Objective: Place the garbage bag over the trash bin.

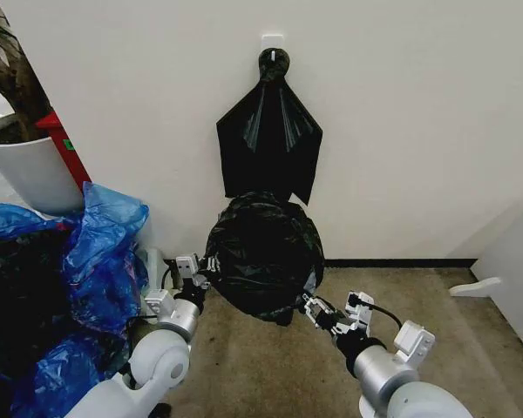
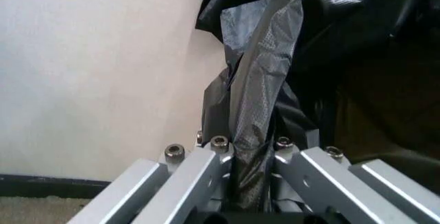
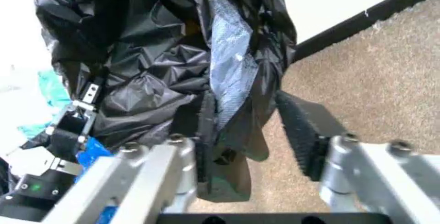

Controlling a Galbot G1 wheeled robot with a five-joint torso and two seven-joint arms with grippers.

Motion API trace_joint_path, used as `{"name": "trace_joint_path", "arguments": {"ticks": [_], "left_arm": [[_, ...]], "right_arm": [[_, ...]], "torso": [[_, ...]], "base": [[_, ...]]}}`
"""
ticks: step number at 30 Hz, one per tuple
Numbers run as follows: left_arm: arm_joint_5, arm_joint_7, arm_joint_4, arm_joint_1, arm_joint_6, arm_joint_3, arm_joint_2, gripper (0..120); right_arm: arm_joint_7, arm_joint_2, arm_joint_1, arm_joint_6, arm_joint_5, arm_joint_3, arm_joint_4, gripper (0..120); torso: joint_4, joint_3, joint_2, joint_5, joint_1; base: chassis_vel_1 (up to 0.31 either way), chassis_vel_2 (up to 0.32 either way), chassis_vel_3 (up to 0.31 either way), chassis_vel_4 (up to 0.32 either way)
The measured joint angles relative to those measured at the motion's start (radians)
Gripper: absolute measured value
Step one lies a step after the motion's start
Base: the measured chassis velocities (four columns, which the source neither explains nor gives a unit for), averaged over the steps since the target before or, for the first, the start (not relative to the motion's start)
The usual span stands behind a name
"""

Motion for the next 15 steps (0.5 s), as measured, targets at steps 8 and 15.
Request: {"name": "trace_joint_path", "arguments": {"ticks": [8,15], "left_arm": [[-0.039,-0.005,-0.008,-0.009,0.013,-0.017,0.014,1],[-0.124,-0.041,-0.024,-0.012,0.054,-0.028,0.016,1]], "right_arm": [[-0.028,-0.007,-0.023,0.000,-0.046,-0.001,0.002,3],[-0.115,-0.011,-0.089,-0.004,-0.125,0.022,-0.005,0]], "torso": [[0.0000,0.000,0.000,0.0000,0.000],[0.0000,0.000,0.000,-0.0001,0.000]], "base": [[0.000,0.000,0.000,0.000],[0.000,0.000,0.000,0.000]]}}
